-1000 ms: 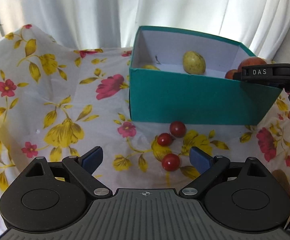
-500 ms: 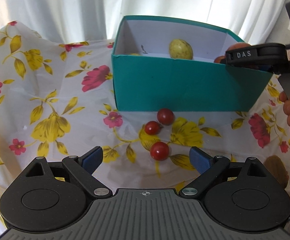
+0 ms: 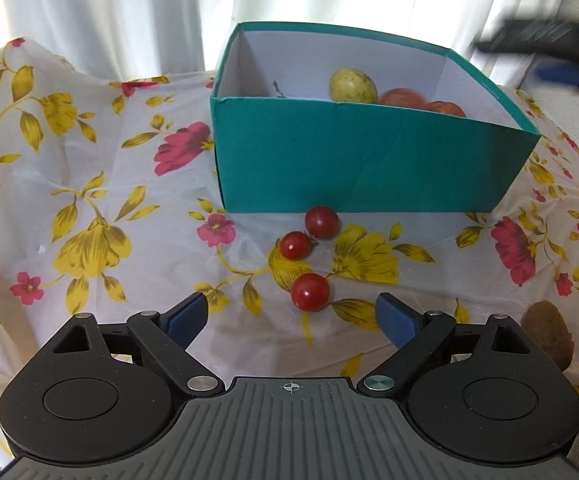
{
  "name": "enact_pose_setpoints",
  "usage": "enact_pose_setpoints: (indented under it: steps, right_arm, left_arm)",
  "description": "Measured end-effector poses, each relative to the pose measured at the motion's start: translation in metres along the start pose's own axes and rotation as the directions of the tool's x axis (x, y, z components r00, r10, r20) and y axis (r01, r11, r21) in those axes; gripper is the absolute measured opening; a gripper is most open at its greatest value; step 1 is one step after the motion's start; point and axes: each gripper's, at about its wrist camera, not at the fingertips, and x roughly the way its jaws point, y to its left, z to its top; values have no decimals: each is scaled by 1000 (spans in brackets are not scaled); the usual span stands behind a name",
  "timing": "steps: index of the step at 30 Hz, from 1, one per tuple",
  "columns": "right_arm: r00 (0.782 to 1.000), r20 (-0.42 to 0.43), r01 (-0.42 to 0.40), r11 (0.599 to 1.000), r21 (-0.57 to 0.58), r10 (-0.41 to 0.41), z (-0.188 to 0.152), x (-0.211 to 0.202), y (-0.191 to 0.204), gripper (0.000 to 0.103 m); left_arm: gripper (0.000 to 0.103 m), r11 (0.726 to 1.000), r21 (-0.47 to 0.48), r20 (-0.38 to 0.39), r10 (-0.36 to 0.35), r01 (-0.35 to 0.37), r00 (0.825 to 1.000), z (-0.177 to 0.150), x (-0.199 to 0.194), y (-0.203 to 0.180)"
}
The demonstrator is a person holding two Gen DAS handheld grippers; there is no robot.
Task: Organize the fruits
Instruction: 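Grasp a cherry tomato with the left tool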
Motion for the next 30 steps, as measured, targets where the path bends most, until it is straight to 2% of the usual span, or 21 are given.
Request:
enact_pose_setpoints:
  steps: [2,3,4,6,8,10,13,15,19,26,30]
  right_arm:
    - [992,125,-12,1000,9,11,4,-35,-6,89]
    - [982,190,-10,1000,8,9,4,-51,-9,96]
    - [970,244,2,1000,2,-2,3,-65,-12,99]
    - [949,314,30,1000,4,-29,-4,-86,-17,101]
    - [942,334,26,1000,15,-30,-14,-96,-22,101]
    - [952,305,29,999,32,-38,-25,-98,-24,101]
    - [978,209,14,998,60,-26,-40,-91,-26,101]
    - [986,164,5,998,64,-15,-48,-88,-27,101]
    - [991,130,7,998,62,-15,-58,-87,-28,101]
    - [992,120,16,998,67,-24,-62,-91,-26,101]
    - [993,112,12,998,62,-19,-62,-89,-23,101]
  left_arm:
    - [94,1000,-1,1,-3,3,1000,0,2,-1]
    - [93,1000,-2,1,-8,8,1000,0,3,-2]
    - [91,1000,-3,0,-11,11,1000,0,5,-3]
    - [90,1000,1,5,-20,20,1000,0,10,-5]
    - [87,1000,14,6,-14,14,1000,0,16,-8]
    - [81,1000,21,7,-14,14,1000,0,22,-10]
    - [73,1000,25,12,-20,19,1000,-1,29,-13]
    - [70,999,24,25,-22,21,999,-1,32,-14]
    - [60,999,23,25,-29,29,999,0,37,-14]
    - [46,998,50,10,-40,39,999,-3,41,-18]
    - [30,998,51,1,-43,43,999,-3,45,-19]
